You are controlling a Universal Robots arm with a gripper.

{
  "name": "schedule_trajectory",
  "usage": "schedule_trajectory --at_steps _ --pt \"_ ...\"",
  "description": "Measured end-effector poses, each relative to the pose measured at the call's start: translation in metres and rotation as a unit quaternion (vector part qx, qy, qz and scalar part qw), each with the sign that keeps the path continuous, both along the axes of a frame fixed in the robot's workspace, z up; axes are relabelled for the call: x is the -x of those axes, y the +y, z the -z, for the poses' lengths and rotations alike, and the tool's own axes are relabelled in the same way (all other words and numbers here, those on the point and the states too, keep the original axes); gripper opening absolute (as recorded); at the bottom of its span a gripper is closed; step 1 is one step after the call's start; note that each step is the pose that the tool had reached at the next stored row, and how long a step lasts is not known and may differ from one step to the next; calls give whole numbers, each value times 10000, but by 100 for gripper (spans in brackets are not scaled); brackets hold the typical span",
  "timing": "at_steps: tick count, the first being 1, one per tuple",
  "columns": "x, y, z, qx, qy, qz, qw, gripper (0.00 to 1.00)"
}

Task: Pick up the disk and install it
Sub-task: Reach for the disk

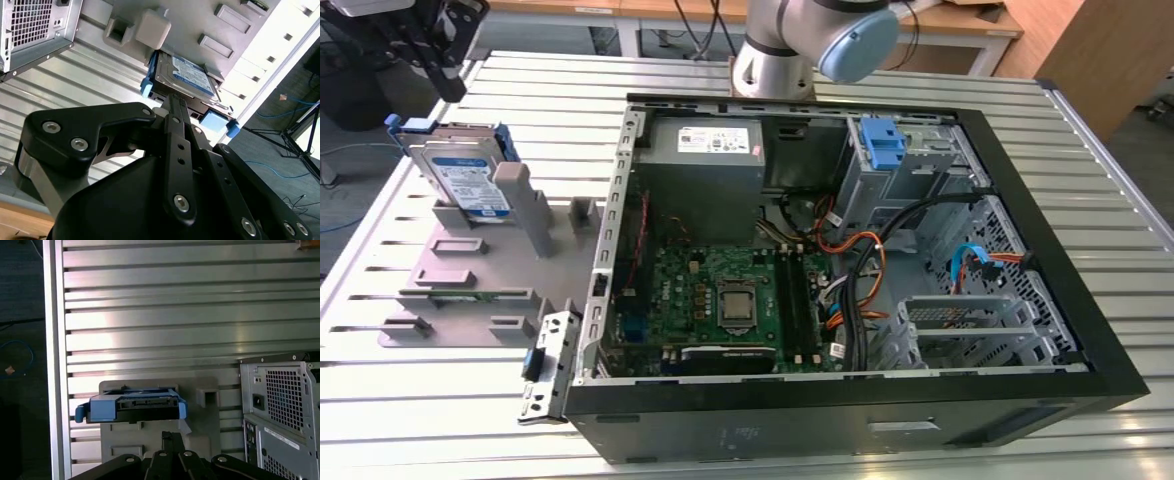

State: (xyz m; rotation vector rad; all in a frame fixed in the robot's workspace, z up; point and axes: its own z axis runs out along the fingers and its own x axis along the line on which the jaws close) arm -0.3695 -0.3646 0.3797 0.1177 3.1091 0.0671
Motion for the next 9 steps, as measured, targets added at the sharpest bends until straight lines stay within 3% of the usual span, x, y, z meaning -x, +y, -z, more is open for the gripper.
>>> schedule_trajectory --at_steps 9 --pt "91 21 33 19 0 0 10000 11"
